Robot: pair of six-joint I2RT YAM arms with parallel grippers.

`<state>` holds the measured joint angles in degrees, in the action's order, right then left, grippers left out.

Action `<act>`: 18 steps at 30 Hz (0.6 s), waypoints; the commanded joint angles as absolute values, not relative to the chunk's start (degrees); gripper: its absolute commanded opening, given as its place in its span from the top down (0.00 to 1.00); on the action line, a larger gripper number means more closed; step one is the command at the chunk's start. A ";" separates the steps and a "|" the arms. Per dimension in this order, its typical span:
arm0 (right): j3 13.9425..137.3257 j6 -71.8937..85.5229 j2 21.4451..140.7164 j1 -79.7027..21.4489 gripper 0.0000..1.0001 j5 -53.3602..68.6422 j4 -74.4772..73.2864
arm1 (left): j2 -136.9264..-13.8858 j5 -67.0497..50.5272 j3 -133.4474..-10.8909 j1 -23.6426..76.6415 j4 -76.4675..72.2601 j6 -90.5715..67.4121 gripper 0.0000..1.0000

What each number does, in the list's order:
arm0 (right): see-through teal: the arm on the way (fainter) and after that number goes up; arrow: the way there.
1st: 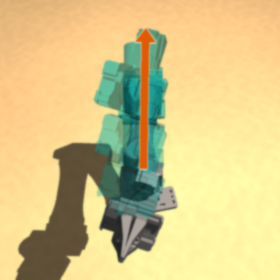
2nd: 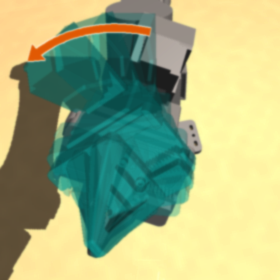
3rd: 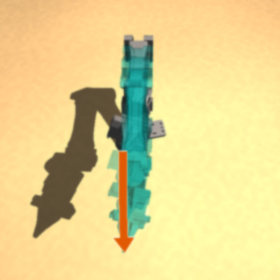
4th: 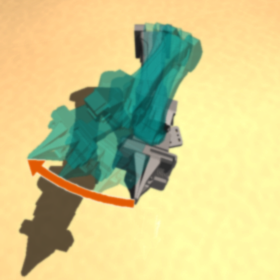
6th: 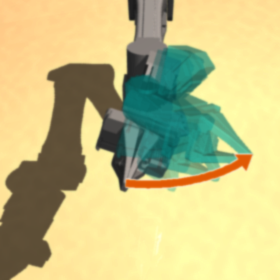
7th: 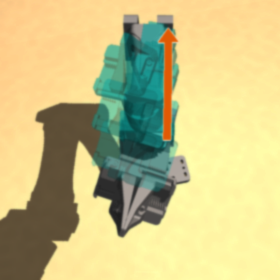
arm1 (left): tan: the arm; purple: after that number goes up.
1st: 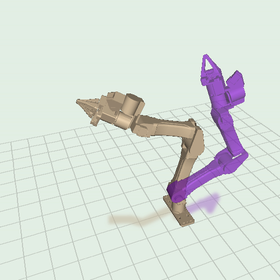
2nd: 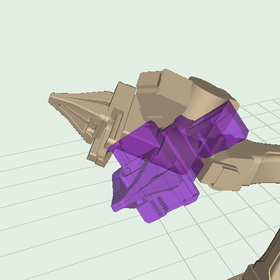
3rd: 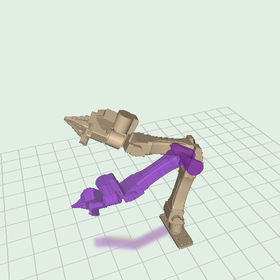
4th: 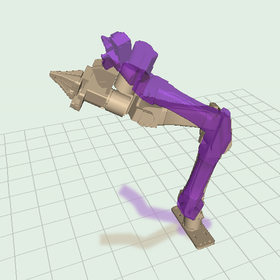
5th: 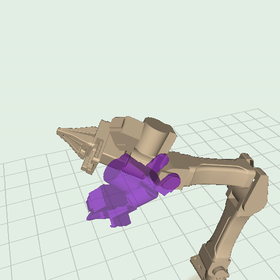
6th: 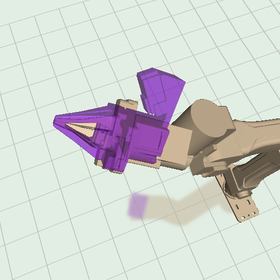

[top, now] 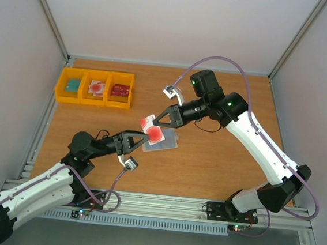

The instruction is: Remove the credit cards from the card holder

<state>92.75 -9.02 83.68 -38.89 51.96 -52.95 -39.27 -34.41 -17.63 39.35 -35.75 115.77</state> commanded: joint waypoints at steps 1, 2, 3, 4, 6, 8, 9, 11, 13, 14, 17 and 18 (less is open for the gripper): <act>92.33 -7.76 84.48 -38.75 0.99 56.15 -52.56 | -40.49 -31.67 -20.86 39.51 -36.80 122.68 0.44; 92.15 -8.23 84.65 -38.71 0.99 55.85 -53.13 | -40.56 -31.97 -20.99 39.55 -36.68 122.47 0.45; 91.97 -8.94 84.95 -38.74 0.99 55.41 -53.92 | -40.52 -32.32 -20.96 39.53 -36.74 122.36 0.48; 91.83 -9.37 85.09 -38.76 0.99 55.16 -54.31 | -40.54 -32.68 -20.92 39.55 -36.76 122.35 0.51; 91.44 -9.65 85.33 -38.73 0.99 56.04 -54.21 | -40.60 -32.82 -20.83 39.55 -36.83 122.26 0.61; 91.32 -9.67 85.58 -38.76 0.99 56.50 -53.81 | -40.71 -32.70 -20.90 39.55 -36.86 121.52 0.72; 91.40 -9.73 85.74 -38.69 0.99 56.58 -53.79 | -40.85 -32.76 -20.92 39.55 -36.83 121.26 0.77; 91.41 -9.85 86.10 -38.83 0.99 57.17 -53.60 | -40.95 -33.16 -20.92 39.53 -36.78 121.20 0.85; 91.24 -9.82 86.42 -38.92 0.99 57.42 -53.34 | -41.19 -33.47 -21.00 39.54 -36.67 121.11 0.95; 91.23 -9.96 86.54 -38.90 0.99 57.39 -53.40 | -41.27 -33.37 -20.99 39.55 -36.70 120.90 0.99; 91.52 -10.69 86.33 -38.78 0.89 54.94 -54.31 | -41.32 -30.89 -20.64 39.53 -36.32 118.74 1.00; 91.52 -10.75 85.94 -38.42 0.76 53.08 -54.46 | -41.17 -29.01 -20.39 39.55 -35.61 117.69 1.00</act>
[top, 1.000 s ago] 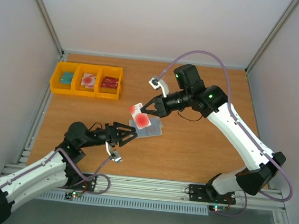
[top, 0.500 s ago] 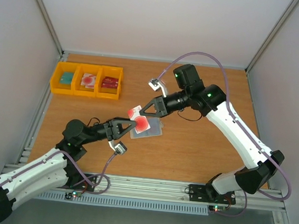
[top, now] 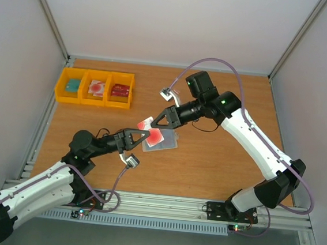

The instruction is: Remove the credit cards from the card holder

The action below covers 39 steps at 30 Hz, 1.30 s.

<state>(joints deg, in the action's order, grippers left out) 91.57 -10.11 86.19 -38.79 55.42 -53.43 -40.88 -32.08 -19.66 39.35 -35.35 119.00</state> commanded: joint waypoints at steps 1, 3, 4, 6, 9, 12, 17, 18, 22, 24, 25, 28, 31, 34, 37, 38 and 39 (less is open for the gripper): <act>91.39 -10.57 85.37 -37.73 0.63 51.11 -54.39 | -40.95 -25.97 -20.36 39.47 -34.24 115.57 1.00; 90.24 -9.65 83.36 -35.31 0.44 46.35 -53.63 | -40.56 -17.46 -21.34 39.54 -28.80 111.49 1.00; 89.46 -9.25 82.14 -33.46 0.37 43.31 -53.42 | -40.43 -12.27 -22.76 39.55 -24.35 107.06 1.00; 87.61 -9.06 79.61 -30.92 0.17 36.74 -53.10 | -41.12 -2.04 -28.69 39.10 -10.43 98.60 1.00; 85.25 -10.36 76.69 -28.92 0.01 29.13 -53.28 | -46.60 4.45 -40.86 33.10 15.67 80.70 1.00; 83.94 -11.51 75.41 -27.80 0.01 27.57 -53.38 | -52.03 -0.59 -48.10 21.91 28.89 74.09 1.00; 83.27 -13.34 74.94 -26.94 0.02 28.21 -53.29 | -63.13 -10.69 -59.60 3.55 37.12 78.75 1.00; 83.15 -13.70 74.89 -26.90 0.01 28.18 -53.33 | -65.96 -12.19 -62.44 1.28 38.27 80.11 1.00; 83.20 -14.72 74.80 -26.66 0.01 28.48 -53.69 | -78.53 -15.69 -70.22 -5.95 36.60 85.17 1.00; 83.49 -14.87 74.81 -26.63 0.01 28.12 -54.06 | -82.82 -19.30 -72.18 -7.91 35.56 90.52 1.00; 83.69 -15.00 74.75 -26.59 0.01 27.70 -54.27 | -84.81 -20.53 -72.66 -8.66 34.20 94.88 1.00; 84.72 -15.48 75.15 -26.54 0.01 25.95 -54.96 | -91.26 -22.51 -74.71 -10.08 30.52 103.57 1.00; 86.50 -16.08 76.71 -26.46 0.02 24.21 -55.66 | -97.25 -23.88 -77.37 -10.99 25.12 107.34 1.00; 89.24 -17.13 79.49 -26.24 0.02 23.41 -56.83 | -102.99 -24.30 -81.29 -11.17 20.31 108.16 1.00; 91.89 -17.94 82.76 -25.66 0.01 22.86 -57.83 | -107.90 -24.66 -84.75 -11.25 18.17 108.75 1.00; 92.72 -18.07 83.67 -25.40 0.01 22.84 -58.09 | -109.33 -24.41 -85.97 -11.25 18.53 108.46 1.00; 93.51 -18.17 84.46 -25.15 0.02 22.92 -58.36 | -110.57 -24.07 -87.05 -11.24 18.88 107.90 1.00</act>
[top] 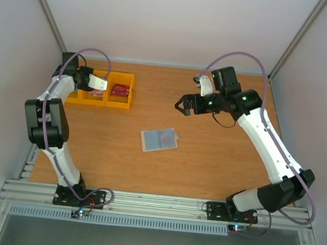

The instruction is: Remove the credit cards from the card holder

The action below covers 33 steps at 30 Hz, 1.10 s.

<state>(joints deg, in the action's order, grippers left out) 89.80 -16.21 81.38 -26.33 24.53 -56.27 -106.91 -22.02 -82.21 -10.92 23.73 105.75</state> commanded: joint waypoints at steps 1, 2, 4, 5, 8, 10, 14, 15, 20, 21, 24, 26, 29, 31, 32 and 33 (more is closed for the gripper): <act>94.17 -18.24 85.13 -24.93 0.01 23.04 -58.62 | -111.65 -23.85 -87.88 -11.37 19.46 107.56 1.00; 94.88 -18.28 85.69 -24.73 0.01 23.16 -58.74 | -112.41 -23.91 -88.14 -11.44 19.56 107.51 1.00; 95.58 -18.26 86.56 -24.33 0.01 23.47 -58.80 | -112.98 -24.31 -87.81 -11.60 19.53 107.28 1.00; 95.93 -18.28 86.99 -24.12 0.02 23.60 -58.88 | -113.13 -24.20 -87.43 -11.65 19.44 106.89 1.00; 96.66 -18.37 88.14 -23.74 0.01 24.35 -59.11 | -114.22 -23.02 -87.04 -12.00 19.54 105.23 1.00; 97.31 -18.41 88.83 -23.57 0.01 24.93 -59.39 | -115.24 -22.27 -87.08 -12.44 19.30 105.21 1.00; 98.15 -18.63 89.64 -23.47 0.02 25.24 -59.98 | -117.54 -20.15 -88.22 -12.79 18.04 105.30 1.00; 98.20 -18.63 89.65 -23.47 0.02 25.20 -59.95 | -118.04 -19.73 -88.64 -12.87 17.60 104.81 1.00; 97.92 -18.53 89.64 -23.47 0.01 25.40 -59.83 | -118.08 -20.65 -86.72 -13.26 16.74 106.52 1.00; 97.94 -18.62 89.77 -23.47 0.02 25.40 -59.82 | -117.71 -21.46 -85.65 -13.19 16.06 107.14 1.00; 98.16 -18.72 90.21 -23.46 0.01 25.63 -59.89 | -118.74 -20.18 -85.47 -12.77 15.34 106.76 1.00; 98.24 -18.72 90.11 -23.44 0.01 25.84 -59.86 | -119.41 -19.29 -85.94 -12.74 14.85 106.30 1.00; 98.07 -18.80 89.68 -23.47 0.02 25.72 -59.95 | -119.04 -19.45 -86.02 -12.83 15.01 105.88 0.95; 98.02 -18.89 89.56 -23.47 0.02 25.73 -59.94 | -118.30 -20.55 -86.32 -12.89 16.49 105.53 0.79; 98.00 -18.90 89.63 -23.47 0.01 26.06 -59.94 | -117.83 -21.21 -86.65 -12.87 17.54 105.48 0.68; 98.06 -18.92 89.71 -23.46 0.01 26.43 -59.86 | -117.40 -21.79 -86.80 -12.91 18.30 105.34 0.58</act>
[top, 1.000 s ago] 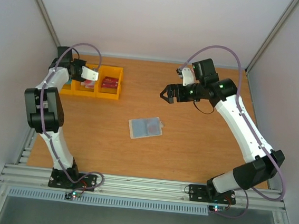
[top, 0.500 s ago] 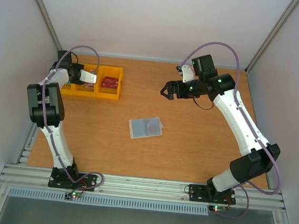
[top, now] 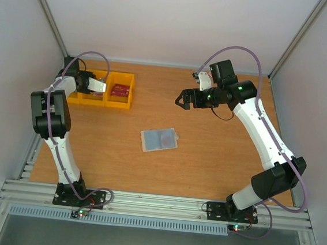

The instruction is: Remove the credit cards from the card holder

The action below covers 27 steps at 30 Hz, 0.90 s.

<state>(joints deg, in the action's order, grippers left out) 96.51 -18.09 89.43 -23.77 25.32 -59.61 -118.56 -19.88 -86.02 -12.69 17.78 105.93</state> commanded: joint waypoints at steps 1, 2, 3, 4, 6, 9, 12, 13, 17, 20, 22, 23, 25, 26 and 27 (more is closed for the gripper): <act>98.04 -18.97 89.83 -23.47 0.01 26.74 -59.85 | -116.96 -22.33 -86.90 -12.92 18.90 105.02 0.51; 97.90 -18.91 89.90 -23.47 0.01 26.87 -59.85 | -116.39 -22.70 -86.80 -13.00 19.59 104.87 0.47; 97.72 -18.85 89.87 -23.47 0.01 26.84 -59.85 | -115.77 -23.13 -86.67 -13.01 20.25 104.78 0.43; 97.46 -18.77 89.76 -23.47 0.02 26.76 -59.74 | -115.09 -23.44 -86.28 -13.01 20.95 104.93 0.41; 96.54 -18.29 89.42 -23.47 0.02 25.41 -59.37 | -113.45 -24.48 -85.42 -13.01 22.12 105.27 0.37; 94.60 -17.11 89.57 -23.49 0.01 20.82 -59.60 | -110.78 -26.43 -86.27 -13.01 26.70 104.70 0.31; 91.87 -16.23 90.39 -23.71 0.02 18.40 -59.96 | -109.27 -27.06 -88.56 -13.06 33.48 103.43 0.19; 90.72 -16.15 90.46 -23.99 0.01 18.08 -59.55 | -108.90 -26.94 -88.46 -13.09 33.97 103.24 0.15; 87.54 -16.20 90.79 -24.81 0.02 17.43 -58.64 | -108.60 -23.64 -84.14 -12.88 26.74 103.91 0.11; 86.21 -16.35 89.94 -25.29 0.02 17.08 -58.60 | -107.73 -22.93 -83.19 -12.69 24.66 102.99 0.11; 84.91 -16.48 88.86 -25.31 0.02 17.49 -57.75 | -106.14 -24.36 -84.53 -12.66 28.09 101.23 0.11; 84.34 -16.52 88.47 -25.33 0.02 17.64 -57.42 | -105.36 -25.12 -85.58 -12.70 30.56 100.47 0.11; 83.50 -16.13 88.87 -25.33 0.03 17.41 -56.94 | -103.61 -26.42 -87.67 -12.41 34.34 98.17 0.11; 83.11 -15.72 89.33 -25.50 0.04 16.64 -56.75 | -102.40 -26.98 -88.13 -11.73 35.43 95.82 0.11; 82.56 -15.03 89.99 -25.79 0.05 15.64 -56.46 | -100.68 -27.49 -88.07 -10.87 36.23 93.37 0.11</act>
